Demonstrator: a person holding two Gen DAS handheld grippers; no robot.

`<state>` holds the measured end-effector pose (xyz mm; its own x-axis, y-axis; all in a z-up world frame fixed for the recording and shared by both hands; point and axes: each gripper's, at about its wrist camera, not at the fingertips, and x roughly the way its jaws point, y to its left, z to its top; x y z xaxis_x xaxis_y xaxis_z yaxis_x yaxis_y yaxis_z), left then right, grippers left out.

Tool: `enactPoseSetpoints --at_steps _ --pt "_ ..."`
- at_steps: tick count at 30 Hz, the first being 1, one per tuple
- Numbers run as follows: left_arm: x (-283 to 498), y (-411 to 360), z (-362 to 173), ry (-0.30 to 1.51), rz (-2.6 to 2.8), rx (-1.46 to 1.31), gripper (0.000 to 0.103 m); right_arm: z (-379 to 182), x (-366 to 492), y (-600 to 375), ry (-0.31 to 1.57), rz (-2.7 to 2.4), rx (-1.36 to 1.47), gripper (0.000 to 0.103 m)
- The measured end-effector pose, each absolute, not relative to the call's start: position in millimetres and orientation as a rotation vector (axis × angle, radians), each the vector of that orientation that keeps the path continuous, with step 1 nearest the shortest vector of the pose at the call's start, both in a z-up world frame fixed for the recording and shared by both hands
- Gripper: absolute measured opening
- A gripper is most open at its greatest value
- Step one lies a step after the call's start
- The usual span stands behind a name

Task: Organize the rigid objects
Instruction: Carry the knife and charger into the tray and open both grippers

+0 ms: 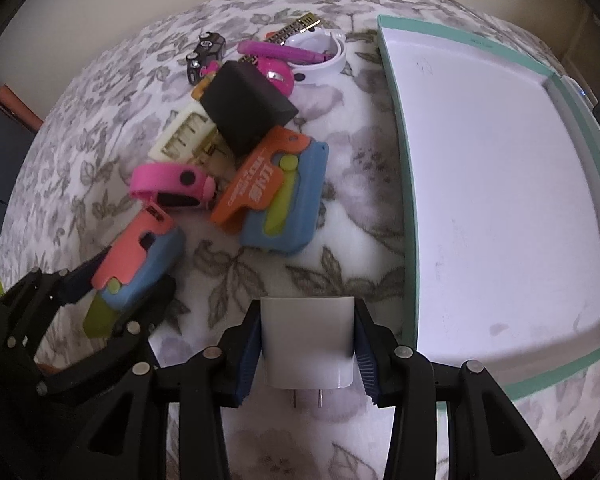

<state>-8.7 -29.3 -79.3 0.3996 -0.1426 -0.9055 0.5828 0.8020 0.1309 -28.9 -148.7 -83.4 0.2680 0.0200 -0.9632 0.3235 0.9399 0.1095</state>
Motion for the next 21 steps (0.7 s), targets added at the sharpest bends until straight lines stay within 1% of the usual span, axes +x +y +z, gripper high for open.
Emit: enactPoseSetpoints --at_steps 4,8,16,21 --pt "-8.7 -17.3 -72.4 1.056 -0.449 0.446 0.049 -83.7 -33.4 -145.9 1.299 -0.208 0.297 0.045" --pt "-6.6 -2.1 -67.0 1.057 -0.432 0.394 0.046 -83.2 -39.5 -143.9 1.305 -0.205 0.318 0.045" --pt "-0.3 17.3 -61.8 1.061 -0.398 0.323 0.045 -78.0 -57.0 -157.2 1.279 -0.165 0.475 0.045" --pt "2.8 24.3 -52.5 1.039 -0.387 0.289 0.045 -69.7 -58.9 -160.0 1.248 -0.156 0.491 0.045"
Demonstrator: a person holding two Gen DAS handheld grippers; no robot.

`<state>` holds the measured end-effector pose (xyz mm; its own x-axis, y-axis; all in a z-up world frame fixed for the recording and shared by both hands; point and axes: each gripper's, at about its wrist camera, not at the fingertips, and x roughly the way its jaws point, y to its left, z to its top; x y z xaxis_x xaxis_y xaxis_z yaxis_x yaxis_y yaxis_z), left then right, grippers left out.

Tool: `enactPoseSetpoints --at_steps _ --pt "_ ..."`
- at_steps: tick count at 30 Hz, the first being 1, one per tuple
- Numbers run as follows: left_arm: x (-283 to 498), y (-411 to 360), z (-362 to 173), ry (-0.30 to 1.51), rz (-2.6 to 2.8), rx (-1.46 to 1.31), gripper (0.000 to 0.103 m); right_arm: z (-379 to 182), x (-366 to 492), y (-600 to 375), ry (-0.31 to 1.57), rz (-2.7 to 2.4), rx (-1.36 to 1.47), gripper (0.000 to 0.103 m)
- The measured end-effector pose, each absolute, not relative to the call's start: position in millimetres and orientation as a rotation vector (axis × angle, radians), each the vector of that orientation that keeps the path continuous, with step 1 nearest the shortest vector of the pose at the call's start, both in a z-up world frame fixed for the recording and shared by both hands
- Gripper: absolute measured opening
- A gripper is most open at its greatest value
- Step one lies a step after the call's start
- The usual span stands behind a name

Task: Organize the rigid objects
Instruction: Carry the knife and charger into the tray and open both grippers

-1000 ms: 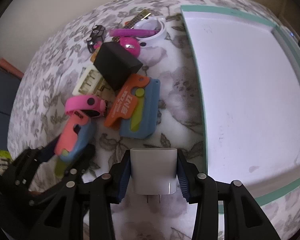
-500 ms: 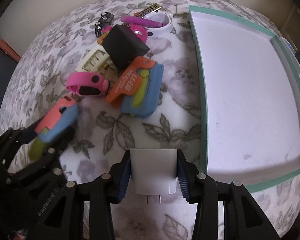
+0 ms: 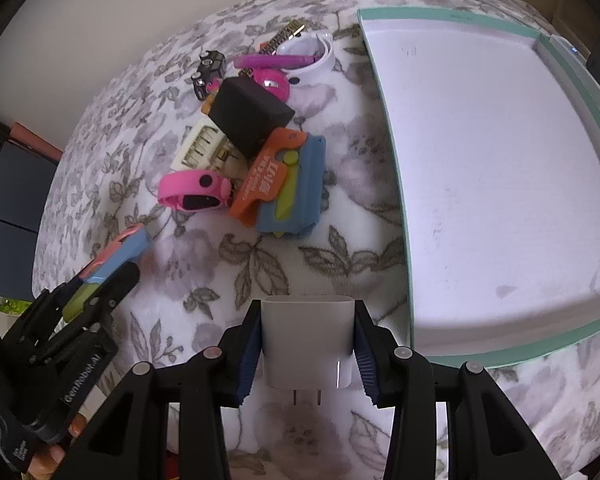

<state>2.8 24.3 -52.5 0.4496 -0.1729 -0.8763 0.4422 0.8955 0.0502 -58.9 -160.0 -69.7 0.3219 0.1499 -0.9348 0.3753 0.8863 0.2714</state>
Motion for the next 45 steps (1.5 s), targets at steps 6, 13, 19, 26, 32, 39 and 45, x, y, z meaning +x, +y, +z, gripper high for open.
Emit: enactPoseSetpoints --at_steps 6,13,19,26,32,39,45 --pt "5.9 30.7 -35.5 1.006 -0.383 0.247 0.045 -65.1 -59.7 -163.2 1.227 -0.166 0.518 0.045" --pt "8.4 37.2 -14.4 0.987 -0.375 0.180 0.045 -50.9 -61.5 -168.4 1.168 -0.197 0.529 0.045" --pt "12.4 17.5 26.5 0.929 -0.410 0.155 0.045 -10.8 -64.7 -187.1 1.026 -0.211 0.559 0.045" --pt "19.4 -37.7 71.3 0.904 -0.476 0.111 0.045 41.2 -72.4 -223.6 0.858 -0.335 0.565 0.045" --pt "22.9 -93.7 84.2 0.900 -0.523 0.046 0.045 72.6 -86.9 -271.8 0.766 -0.480 0.587 0.045" --pt "31.7 -159.2 65.9 0.938 -0.567 0.054 0.045 86.4 -86.1 -321.4 0.703 -0.606 0.606 0.045" --pt "41.6 -214.1 48.1 0.957 -0.593 0.092 0.045 62.3 -69.7 -351.6 0.751 -0.650 0.610 0.045"
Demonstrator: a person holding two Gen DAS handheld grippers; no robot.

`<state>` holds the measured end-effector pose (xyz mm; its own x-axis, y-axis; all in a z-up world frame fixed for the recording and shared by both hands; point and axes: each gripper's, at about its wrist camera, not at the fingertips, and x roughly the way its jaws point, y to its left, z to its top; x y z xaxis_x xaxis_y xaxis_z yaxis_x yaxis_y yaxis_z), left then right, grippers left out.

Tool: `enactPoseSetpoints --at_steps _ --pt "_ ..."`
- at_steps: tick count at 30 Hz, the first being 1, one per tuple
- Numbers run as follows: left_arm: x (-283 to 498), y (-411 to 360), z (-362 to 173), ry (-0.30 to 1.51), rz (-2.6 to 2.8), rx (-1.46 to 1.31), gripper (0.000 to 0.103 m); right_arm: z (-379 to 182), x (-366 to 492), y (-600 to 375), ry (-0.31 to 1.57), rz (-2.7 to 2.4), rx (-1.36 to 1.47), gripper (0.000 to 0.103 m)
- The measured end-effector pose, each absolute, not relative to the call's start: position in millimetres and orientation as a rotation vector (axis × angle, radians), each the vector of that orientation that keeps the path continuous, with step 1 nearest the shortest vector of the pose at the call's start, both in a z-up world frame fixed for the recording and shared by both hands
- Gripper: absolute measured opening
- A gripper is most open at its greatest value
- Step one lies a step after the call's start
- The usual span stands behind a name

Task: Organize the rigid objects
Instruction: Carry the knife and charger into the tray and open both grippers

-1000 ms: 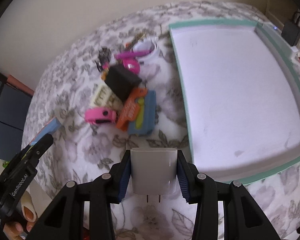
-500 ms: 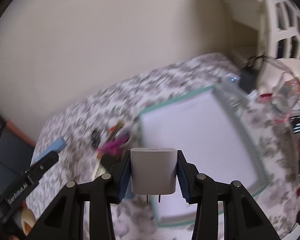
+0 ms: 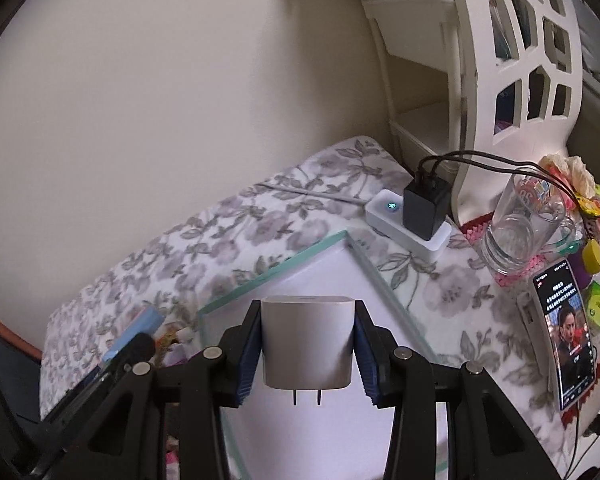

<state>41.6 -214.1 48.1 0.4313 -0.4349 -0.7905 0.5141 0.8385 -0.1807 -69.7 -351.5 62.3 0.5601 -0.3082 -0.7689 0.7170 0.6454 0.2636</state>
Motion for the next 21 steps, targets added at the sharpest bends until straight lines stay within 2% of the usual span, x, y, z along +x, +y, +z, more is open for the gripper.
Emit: enactPoseSetpoints --at_steps 9,21 --pt "49.6 -244.8 -13.5 1.062 -0.594 0.161 0.045 5.7 -68.3 -385.8 0.843 -0.659 0.693 0.045" --pt "45.7 -249.5 -59.5 1.144 -0.575 0.237 0.045 -55.6 -64.6 -394.3 0.994 -0.639 0.746 0.045"
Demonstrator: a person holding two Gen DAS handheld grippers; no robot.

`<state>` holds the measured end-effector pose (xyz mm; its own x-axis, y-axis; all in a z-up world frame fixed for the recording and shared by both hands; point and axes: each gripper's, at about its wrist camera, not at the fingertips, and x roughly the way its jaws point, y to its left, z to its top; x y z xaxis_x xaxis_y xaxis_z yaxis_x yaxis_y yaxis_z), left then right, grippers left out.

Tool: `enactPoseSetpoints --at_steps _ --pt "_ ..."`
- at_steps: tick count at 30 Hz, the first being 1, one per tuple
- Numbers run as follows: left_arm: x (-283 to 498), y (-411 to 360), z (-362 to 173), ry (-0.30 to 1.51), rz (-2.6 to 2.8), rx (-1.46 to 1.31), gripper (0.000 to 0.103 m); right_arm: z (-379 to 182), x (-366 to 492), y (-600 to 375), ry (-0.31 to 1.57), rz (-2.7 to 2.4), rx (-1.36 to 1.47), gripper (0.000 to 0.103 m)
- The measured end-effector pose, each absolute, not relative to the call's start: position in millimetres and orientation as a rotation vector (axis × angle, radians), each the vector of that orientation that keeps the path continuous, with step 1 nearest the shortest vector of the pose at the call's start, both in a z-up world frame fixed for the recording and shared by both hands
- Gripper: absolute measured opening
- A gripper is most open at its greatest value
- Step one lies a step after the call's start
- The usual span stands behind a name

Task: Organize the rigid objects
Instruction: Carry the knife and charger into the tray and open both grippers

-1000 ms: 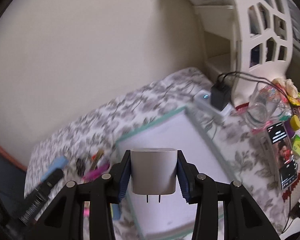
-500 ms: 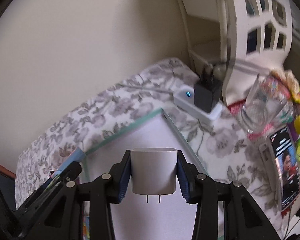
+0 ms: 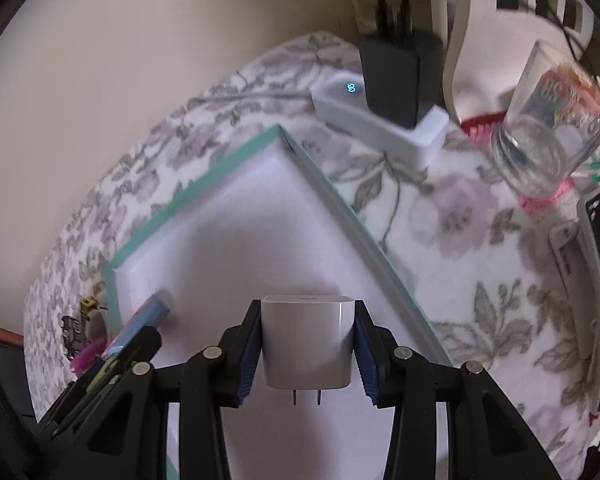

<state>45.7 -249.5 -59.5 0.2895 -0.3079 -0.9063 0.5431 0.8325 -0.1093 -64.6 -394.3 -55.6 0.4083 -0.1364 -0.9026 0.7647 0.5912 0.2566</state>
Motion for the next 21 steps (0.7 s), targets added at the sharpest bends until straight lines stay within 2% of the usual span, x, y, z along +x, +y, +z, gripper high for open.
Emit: enactPoseSetpoints --at_steps 15,21 --pt "50.1 -245.9 -73.9 1.221 -0.563 0.254 0.045 -69.1 -51.8 -375.2 1.098 -0.649 0.594 0.047" --pt "52.3 -246.3 -65.7 1.235 -0.557 0.246 0.047 -67.5 -56.5 -384.7 1.080 -0.634 0.683 0.047"
